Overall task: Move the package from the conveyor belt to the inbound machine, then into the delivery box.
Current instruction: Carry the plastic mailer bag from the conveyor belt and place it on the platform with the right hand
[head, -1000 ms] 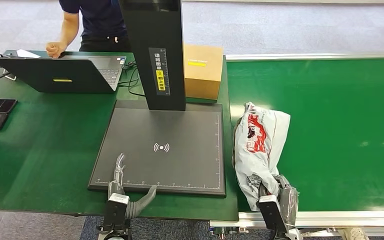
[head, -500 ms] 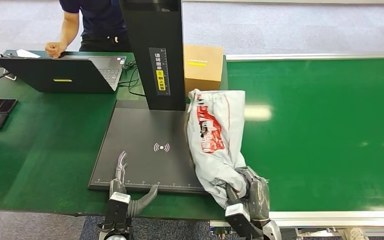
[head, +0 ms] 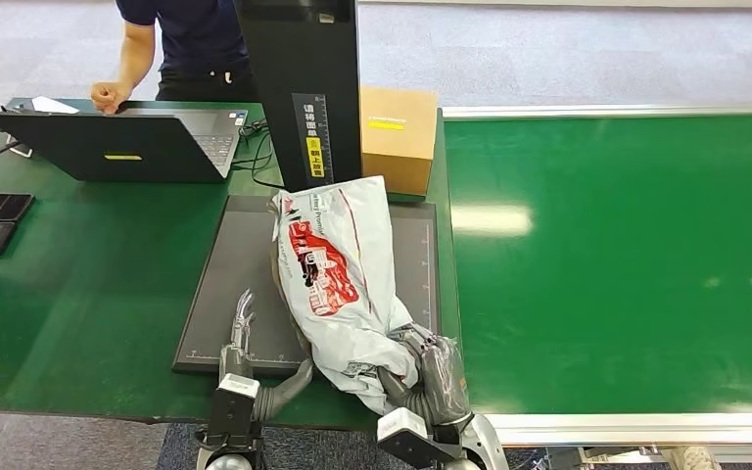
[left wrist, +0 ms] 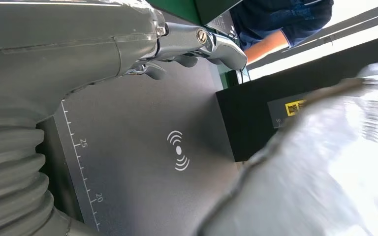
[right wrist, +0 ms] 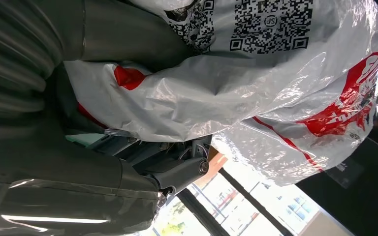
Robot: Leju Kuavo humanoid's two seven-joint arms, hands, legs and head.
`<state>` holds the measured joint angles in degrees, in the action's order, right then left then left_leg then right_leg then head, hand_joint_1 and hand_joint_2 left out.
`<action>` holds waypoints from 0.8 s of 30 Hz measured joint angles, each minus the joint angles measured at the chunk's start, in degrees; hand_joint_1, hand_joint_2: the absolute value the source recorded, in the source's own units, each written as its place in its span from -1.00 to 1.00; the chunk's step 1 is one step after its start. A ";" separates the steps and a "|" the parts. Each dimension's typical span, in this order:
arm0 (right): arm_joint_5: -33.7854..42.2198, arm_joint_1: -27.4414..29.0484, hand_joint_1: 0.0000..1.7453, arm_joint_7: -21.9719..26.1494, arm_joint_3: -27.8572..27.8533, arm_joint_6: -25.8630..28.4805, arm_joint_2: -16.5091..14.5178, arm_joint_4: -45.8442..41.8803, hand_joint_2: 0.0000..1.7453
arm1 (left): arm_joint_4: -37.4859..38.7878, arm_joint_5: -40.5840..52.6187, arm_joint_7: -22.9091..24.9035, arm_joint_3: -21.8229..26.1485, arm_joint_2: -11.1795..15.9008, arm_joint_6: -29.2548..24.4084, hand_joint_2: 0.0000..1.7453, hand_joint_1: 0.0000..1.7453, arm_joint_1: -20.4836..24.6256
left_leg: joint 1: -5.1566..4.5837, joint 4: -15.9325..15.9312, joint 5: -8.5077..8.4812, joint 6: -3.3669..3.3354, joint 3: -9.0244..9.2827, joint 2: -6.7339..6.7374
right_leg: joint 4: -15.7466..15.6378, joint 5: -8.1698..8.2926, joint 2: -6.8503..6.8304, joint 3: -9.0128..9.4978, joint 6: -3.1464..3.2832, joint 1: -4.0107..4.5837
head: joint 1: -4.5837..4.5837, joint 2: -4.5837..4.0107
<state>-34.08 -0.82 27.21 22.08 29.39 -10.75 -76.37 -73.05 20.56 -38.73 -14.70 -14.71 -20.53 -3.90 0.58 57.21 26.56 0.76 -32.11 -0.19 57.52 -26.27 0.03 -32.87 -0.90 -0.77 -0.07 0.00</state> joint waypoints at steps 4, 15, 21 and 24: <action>1.40 -3.54 0.60 -0.08 0.33 0.63 0.06 4.75 1.00 | 0.00 -0.38 0.00 -0.34 0.09 -1.02 1.00 -1.00 -0.05 | 0.00 0.00 -0.01 -0.01 0.00 0.00 | 0.00 0.00 0.00 0.00 0.00 0.00 | 0.00 0.00; 5.14 -11.40 -1.00 1.28 -0.77 1.86 0.05 20.09 1.00 | -0.02 -1.13 0.02 -0.79 0.50 -2.76 1.00 -1.00 -0.77 | 0.00 0.00 -0.02 -0.01 -0.01 -0.01 | 0.00 0.00 -0.01 0.00 0.00 0.00 | 0.00 0.00; 5.52 -12.54 -1.00 2.03 -1.92 2.25 0.02 24.16 1.00 | 0.14 -2.35 -0.50 -1.06 0.67 -3.03 1.00 -1.00 -0.82 | 0.00 0.00 -0.02 -0.01 0.01 -0.01 | 0.00 0.00 -0.01 0.00 0.00 0.00 | 0.00 0.00; 5.51 -12.40 -1.00 2.31 -2.36 2.18 0.00 24.29 1.00 | 0.54 -2.99 -0.96 -1.25 0.70 -3.02 1.00 -1.00 -0.62 | 0.00 0.00 -0.02 -0.01 0.02 -0.01 | 0.00 0.01 -0.01 0.00 0.00 0.00 | 0.00 0.00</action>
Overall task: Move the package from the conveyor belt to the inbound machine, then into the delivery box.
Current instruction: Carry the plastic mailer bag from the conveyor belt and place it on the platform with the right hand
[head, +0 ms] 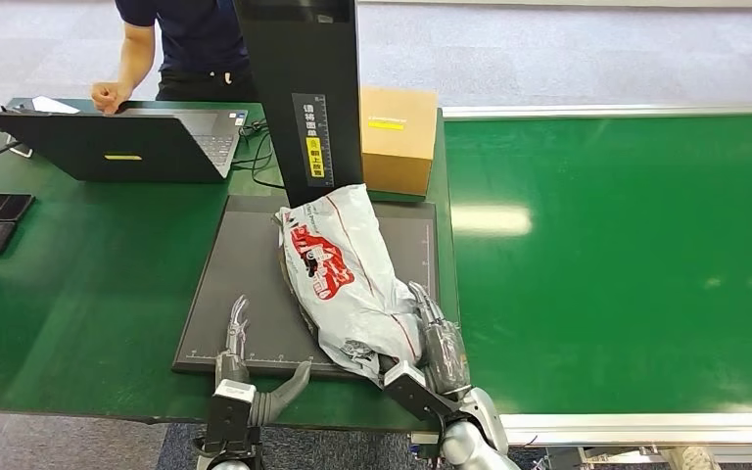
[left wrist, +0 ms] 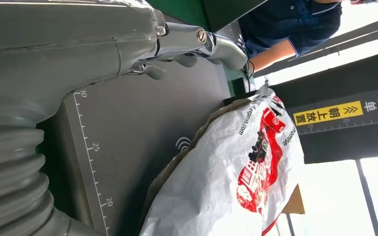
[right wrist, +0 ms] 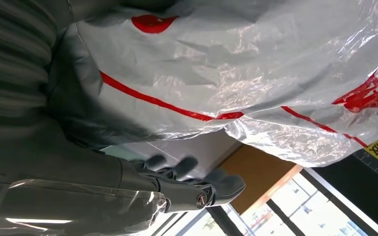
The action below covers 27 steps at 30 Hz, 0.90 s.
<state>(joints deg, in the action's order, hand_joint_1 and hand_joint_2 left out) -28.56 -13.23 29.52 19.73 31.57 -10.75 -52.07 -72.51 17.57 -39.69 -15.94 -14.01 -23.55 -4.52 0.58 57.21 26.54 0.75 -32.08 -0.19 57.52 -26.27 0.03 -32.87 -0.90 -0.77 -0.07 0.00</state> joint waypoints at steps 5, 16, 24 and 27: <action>0.01 1.98 -1.00 0.55 -0.14 -0.07 -0.07 -3.24 1.00 | 0.59 -0.25 -0.24 -0.17 -0.01 0.15 1.00 -1.00 0.52 | 0.00 0.00 0.00 0.00 0.00 0.00 | 0.00 0.00 0.00 -0.01 0.00 0.00 | 0.01 0.00; 4.76 10.36 -1.00 3.05 -0.12 -0.06 -0.05 -19.70 1.00 | 1.11 -0.61 -0.28 -0.17 -0.05 0.69 1.00 -1.00 0.84 | 0.00 0.00 0.02 0.01 -0.04 0.00 | 0.00 -0.02 0.00 -0.04 0.00 0.00 | 0.01 0.00; 6.63 14.21 -1.00 2.41 -0.13 -1.27 -0.05 -27.45 1.00 | 1.36 -0.38 -0.35 -0.03 -0.20 1.43 1.00 -1.00 1.08 | 0.00 0.00 0.02 0.01 -0.03 0.00 | 0.00 -0.02 0.00 -0.03 0.00 0.00 | 0.00 0.00; 6.81 15.19 -1.00 1.89 -0.19 -1.72 -0.05 -28.65 1.00 | 1.37 -0.22 -0.35 -0.03 -0.21 1.43 1.00 -1.00 1.08 | 0.00 0.00 0.02 0.01 -0.03 0.00 | 0.00 -0.02 0.01 -0.04 0.00 0.00 | 0.00 0.00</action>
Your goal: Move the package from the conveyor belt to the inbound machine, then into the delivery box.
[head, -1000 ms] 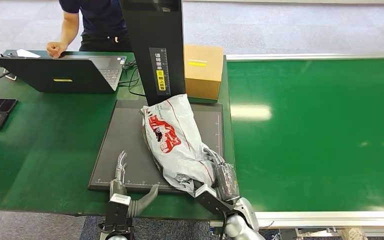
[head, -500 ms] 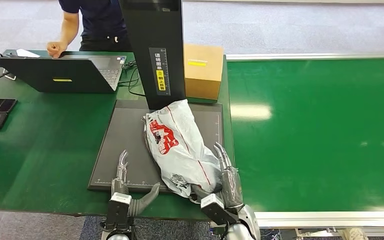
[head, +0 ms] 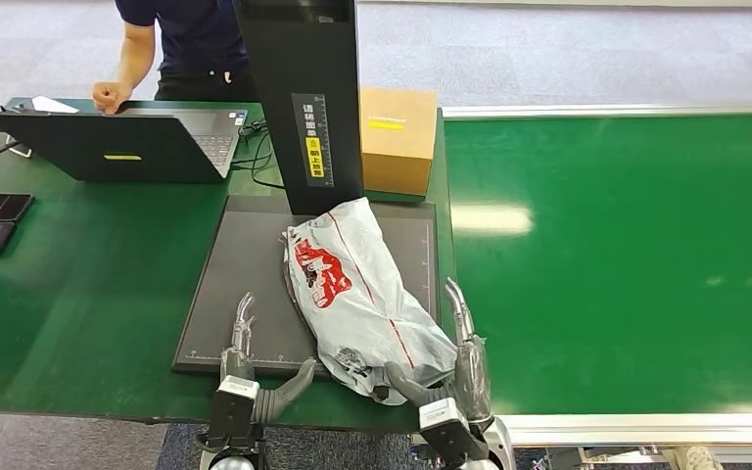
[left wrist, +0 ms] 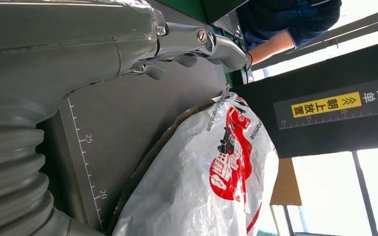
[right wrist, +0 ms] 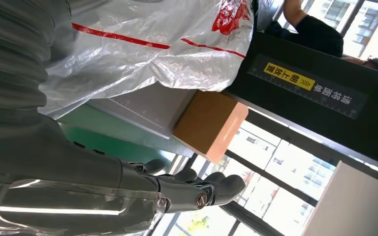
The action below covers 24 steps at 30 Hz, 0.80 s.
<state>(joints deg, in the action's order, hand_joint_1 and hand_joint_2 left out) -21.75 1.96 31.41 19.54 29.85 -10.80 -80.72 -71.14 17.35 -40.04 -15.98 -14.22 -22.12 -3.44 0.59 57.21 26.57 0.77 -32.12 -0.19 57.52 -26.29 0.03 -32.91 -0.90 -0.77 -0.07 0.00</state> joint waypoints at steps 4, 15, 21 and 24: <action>0.29 0.86 -1.00 -0.11 -0.14 -0.05 0.00 -0.29 1.00 | 0.00 0.06 0.00 0.00 -0.01 0.00 1.00 -1.00 -0.02 | 0.00 0.00 0.00 0.00 0.00 0.00 | 0.00 0.00 0.00 0.00 0.00 0.00 | 0.00 0.00; 1.24 3.08 -1.00 0.98 -2.43 0.69 0.00 -1.90 1.00 | -0.01 0.27 0.01 0.02 -0.06 -0.09 1.00 -1.00 -0.03 | 0.00 0.00 0.00 0.00 0.00 0.00 | 0.00 0.00 0.00 0.01 0.00 0.00 | 0.00 0.00; 1.90 4.37 -1.00 0.89 -3.93 -0.33 0.00 -4.09 1.00 | -0.73 1.09 0.70 0.11 -0.07 -0.02 1.00 -1.00 -0.25 | 0.00 0.00 0.00 0.00 0.00 0.00 | 0.00 0.00 0.00 0.01 0.00 0.00 | 0.00 0.00; 1.82 4.86 -1.00 0.88 -4.40 -0.58 -0.01 -5.03 1.00 | -0.96 1.48 1.01 0.15 -0.09 0.19 1.00 -1.00 -0.29 | 0.00 0.00 0.00 0.00 0.00 0.00 | 0.00 0.00 0.00 0.01 0.00 0.00 | 0.00 0.00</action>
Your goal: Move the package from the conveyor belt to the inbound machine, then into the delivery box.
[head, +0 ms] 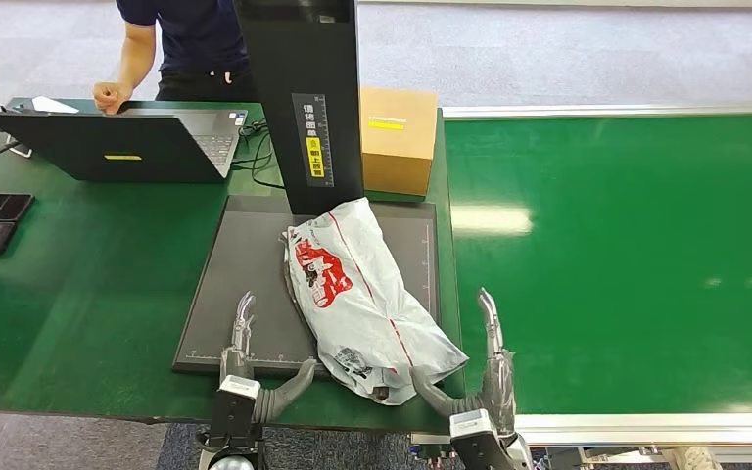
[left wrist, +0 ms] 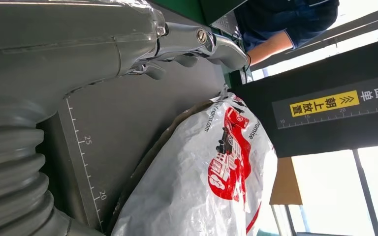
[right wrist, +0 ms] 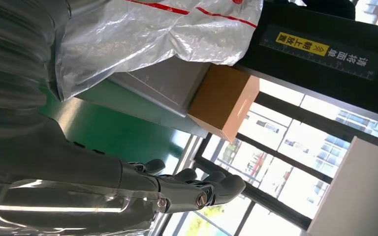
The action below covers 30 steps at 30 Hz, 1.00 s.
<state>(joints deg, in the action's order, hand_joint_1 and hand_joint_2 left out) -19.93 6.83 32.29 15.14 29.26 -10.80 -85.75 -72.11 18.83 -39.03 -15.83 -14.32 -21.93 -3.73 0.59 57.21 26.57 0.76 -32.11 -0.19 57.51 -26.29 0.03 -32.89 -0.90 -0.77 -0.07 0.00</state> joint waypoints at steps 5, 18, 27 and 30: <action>-1.01 0.51 -1.00 -0.10 -1.00 -1.42 -0.08 -1.37 1.00 | -0.13 0.77 0.13 0.09 -0.04 0.16 1.00 -1.00 0.00 | 0.00 0.00 0.00 0.00 0.00 0.00 | 0.00 0.00 0.00 0.00 0.00 0.00 | 0.00 0.00; -1.85 0.71 -1.00 0.14 -2.76 -3.46 -1.03 -2.22 1.00 | -1.37 1.37 0.32 0.09 -0.04 -0.19 1.00 -1.00 -0.29 | 0.00 0.00 0.00 0.00 -0.01 0.00 | 0.00 0.00 0.00 0.00 0.00 0.00 | 0.00 0.00; -1.22 0.73 -1.00 0.72 -3.25 -2.88 -1.51 -2.22 1.00 | -1.41 1.56 0.39 0.09 -0.04 0.36 1.00 -1.00 -0.24 | 0.00 0.00 0.00 0.00 0.00 0.00 | 0.00 0.00 0.00 0.00 0.00 0.00 | 0.00 0.00; -0.73 0.73 -1.00 0.82 -3.59 -2.86 -1.79 -2.22 1.00 | -1.40 1.56 0.39 0.09 -0.04 0.83 1.00 -1.00 -0.10 | 0.00 0.00 0.00 0.00 0.00 0.00 | 0.00 0.00 0.00 0.00 0.00 0.00 | 0.00 0.00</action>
<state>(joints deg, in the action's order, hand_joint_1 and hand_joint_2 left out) -20.66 7.55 33.11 11.55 26.40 -12.59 -87.97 -73.50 20.39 -38.64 -15.74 -14.36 -21.10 -3.83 0.59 57.21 26.57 0.76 -32.11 -0.19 57.51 -26.29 0.03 -32.90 -0.90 -0.77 -0.07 0.00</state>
